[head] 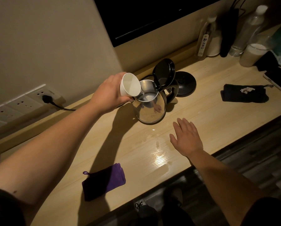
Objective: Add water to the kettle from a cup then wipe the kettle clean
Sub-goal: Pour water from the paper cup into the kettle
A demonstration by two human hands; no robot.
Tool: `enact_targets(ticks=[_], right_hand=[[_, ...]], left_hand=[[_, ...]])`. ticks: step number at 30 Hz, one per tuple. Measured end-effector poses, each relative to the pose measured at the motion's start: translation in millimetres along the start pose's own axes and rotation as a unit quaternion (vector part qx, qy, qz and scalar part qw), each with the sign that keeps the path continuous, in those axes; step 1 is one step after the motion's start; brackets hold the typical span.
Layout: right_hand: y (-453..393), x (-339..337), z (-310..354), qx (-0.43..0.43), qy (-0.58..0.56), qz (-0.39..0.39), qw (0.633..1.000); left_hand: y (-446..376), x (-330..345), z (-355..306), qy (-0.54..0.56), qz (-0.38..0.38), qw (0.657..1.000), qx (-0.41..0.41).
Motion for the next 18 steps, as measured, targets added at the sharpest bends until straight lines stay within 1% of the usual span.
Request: enact_targets(ticks=[12,18], right_hand=[[-0.6,-0.5,0.6,0.001,0.013,0.001,1.0],[-0.8,0.7,0.0,-0.001,-0.001,0.001,1.0]], left_hand=[[-1.6,0.6,-0.6,-0.036,0.013,0.999,0.005],[-3.0,-0.4,-3.1,-0.046,0.016,0.999,0.013]])
Point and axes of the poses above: each hand's wrist, its own y-axis away from the middle knuckle, its own x-axis out of the palm, z = x × y, the point moved 6 cm from there along -y, towards the middle knuckle, and after that the axes turned 8 degrees about z, right-handed, at the moved point
